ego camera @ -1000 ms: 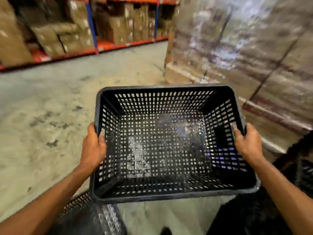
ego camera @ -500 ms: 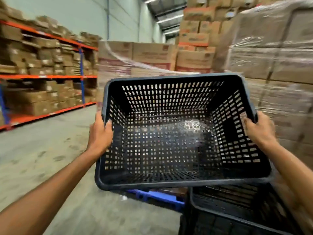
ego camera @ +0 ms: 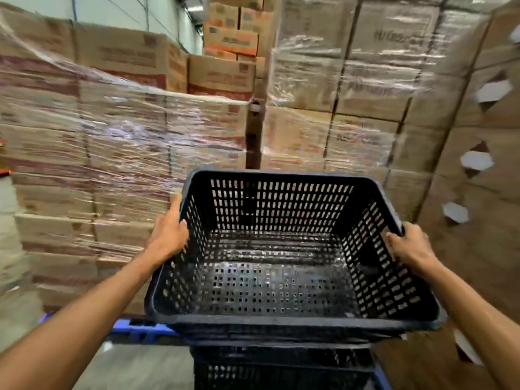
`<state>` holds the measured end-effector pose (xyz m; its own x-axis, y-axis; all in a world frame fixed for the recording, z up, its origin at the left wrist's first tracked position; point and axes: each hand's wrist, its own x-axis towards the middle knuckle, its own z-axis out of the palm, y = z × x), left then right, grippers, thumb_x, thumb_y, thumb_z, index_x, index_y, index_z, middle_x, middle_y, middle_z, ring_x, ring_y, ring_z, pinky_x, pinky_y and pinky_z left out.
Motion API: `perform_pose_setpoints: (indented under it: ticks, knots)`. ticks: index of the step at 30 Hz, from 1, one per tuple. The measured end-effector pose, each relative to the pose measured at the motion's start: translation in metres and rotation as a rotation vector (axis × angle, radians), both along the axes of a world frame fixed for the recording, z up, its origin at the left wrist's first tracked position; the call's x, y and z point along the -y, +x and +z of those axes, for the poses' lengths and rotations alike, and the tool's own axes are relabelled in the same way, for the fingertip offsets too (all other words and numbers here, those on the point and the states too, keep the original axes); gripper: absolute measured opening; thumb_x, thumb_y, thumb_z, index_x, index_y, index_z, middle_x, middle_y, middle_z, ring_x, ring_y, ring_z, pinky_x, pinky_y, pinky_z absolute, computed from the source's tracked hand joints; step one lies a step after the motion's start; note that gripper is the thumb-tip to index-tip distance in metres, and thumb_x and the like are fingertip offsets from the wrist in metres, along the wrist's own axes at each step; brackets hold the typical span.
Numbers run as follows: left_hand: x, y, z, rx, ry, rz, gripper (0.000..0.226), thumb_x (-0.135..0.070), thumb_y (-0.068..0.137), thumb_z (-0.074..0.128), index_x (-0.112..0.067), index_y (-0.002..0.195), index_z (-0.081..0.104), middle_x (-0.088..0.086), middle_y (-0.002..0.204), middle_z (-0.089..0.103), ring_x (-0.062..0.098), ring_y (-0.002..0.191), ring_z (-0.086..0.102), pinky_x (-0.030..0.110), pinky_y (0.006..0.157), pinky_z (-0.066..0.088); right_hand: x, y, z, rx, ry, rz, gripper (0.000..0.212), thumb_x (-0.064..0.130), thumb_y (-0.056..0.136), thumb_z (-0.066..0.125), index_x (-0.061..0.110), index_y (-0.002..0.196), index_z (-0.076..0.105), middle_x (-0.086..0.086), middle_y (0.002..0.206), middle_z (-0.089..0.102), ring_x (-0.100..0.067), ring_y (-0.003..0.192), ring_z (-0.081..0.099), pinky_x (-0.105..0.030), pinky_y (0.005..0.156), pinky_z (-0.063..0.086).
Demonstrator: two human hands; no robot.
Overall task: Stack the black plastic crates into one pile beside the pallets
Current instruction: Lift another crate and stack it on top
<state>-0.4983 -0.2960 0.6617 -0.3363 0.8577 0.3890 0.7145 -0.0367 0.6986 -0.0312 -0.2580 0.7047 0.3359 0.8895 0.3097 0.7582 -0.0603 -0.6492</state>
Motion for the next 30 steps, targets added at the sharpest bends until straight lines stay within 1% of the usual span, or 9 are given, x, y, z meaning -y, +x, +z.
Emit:
perform_pose_setpoints:
  ticks: [5,9,11,13,16,21,26,28,30]
  knots:
    - [-0.032,0.031,-0.014,-0.078,-0.11,0.052,0.054,0.001,0.081,0.046,-0.021,0.13,0.042,0.017,0.112,0.064,0.037,0.1,0.059,0.042,0.084,0.048,-0.065,0.026,-0.025,0.015,-0.17,0.06,0.02,0.018,0.086,0.056,0.002,0.096,0.062,-0.02,0.097,0.065,-0.035,0.093,0.062,-0.031,0.07,0.043]
    - [-0.057,0.038,-0.028,-0.157,-0.22,0.114,0.056,0.002,0.081,0.048,-0.021,0.132,0.045,0.022,0.11,0.065,0.038,0.096,0.06,0.034,0.07,0.041,-0.102,0.027,-0.045,0.038,-0.309,0.08,0.018,0.019,0.086,0.057,0.003,0.093,0.061,-0.017,0.089,0.062,-0.029,0.082,0.058,-0.029,0.067,0.041]
    - [-0.073,0.041,-0.029,-0.138,-0.276,0.138,0.048,0.001,0.083,0.049,-0.024,0.123,0.048,0.02,0.102,0.065,0.036,0.087,0.062,0.031,0.064,0.042,-0.115,0.027,-0.053,0.053,-0.354,0.063,0.012,0.017,0.085,0.056,0.005,0.089,0.059,-0.016,0.086,0.059,-0.03,0.081,0.058,-0.029,0.067,0.041]
    - [-0.089,0.041,-0.033,-0.052,-0.3,0.098,0.04,0.001,0.083,0.048,-0.019,0.118,0.049,0.02,0.096,0.065,0.037,0.083,0.064,0.039,0.066,0.053,-0.126,0.029,-0.062,0.046,-0.407,0.06,0.013,0.015,0.084,0.057,0.003,0.09,0.057,-0.016,0.081,0.059,-0.032,0.079,0.06,-0.03,0.064,0.043]
    - [-0.12,0.029,-0.049,-0.02,-0.374,0.057,0.045,0.001,0.083,0.045,-0.017,0.124,0.047,0.026,0.099,0.066,0.043,0.089,0.065,0.05,0.075,0.056,-0.15,0.036,-0.073,0.041,-0.488,0.072,0.027,0.015,0.084,0.058,-0.004,0.102,0.057,-0.018,0.081,0.059,-0.029,0.071,0.057,-0.031,0.059,0.044]
    - [-0.138,0.028,-0.055,-0.017,-0.376,0.041,0.049,0.002,0.079,0.044,-0.024,0.121,0.047,0.022,0.095,0.066,0.039,0.079,0.064,0.045,0.067,0.055,-0.167,0.034,-0.075,0.097,-0.479,0.052,0.037,0.019,0.087,0.056,-0.004,0.115,0.054,-0.025,0.111,0.061,-0.037,0.1,0.059,-0.033,0.076,0.046]
    - [-0.135,0.034,-0.051,-0.038,-0.368,0.037,0.05,0.007,0.081,0.041,-0.015,0.126,0.047,0.015,0.083,0.063,0.028,0.06,0.058,0.038,0.053,0.052,-0.166,0.026,-0.072,0.14,-0.486,0.019,0.045,0.027,0.094,0.045,-0.008,0.121,0.053,-0.028,0.122,0.057,-0.04,0.112,0.055,-0.036,0.086,0.044]
    - [-0.131,0.04,-0.046,-0.054,-0.377,0.038,0.052,0.008,0.084,0.041,-0.012,0.132,0.042,0.012,0.079,0.061,0.027,0.058,0.058,0.035,0.048,0.048,-0.163,0.025,-0.067,0.135,-0.515,0.038,0.04,0.019,0.095,0.046,-0.011,0.119,0.054,-0.03,0.119,0.058,-0.039,0.104,0.058,-0.033,0.077,0.045]
    - [-0.125,0.046,-0.039,-0.105,-0.385,0.047,0.052,0.009,0.085,0.043,-0.006,0.135,0.041,0.016,0.1,0.064,0.025,0.067,0.059,0.03,0.055,0.049,-0.153,0.023,-0.06,0.102,-0.537,0.07,0.029,0.006,0.093,0.046,-0.016,0.109,0.056,-0.031,0.099,0.061,-0.032,0.075,0.056,-0.022,0.052,0.046]
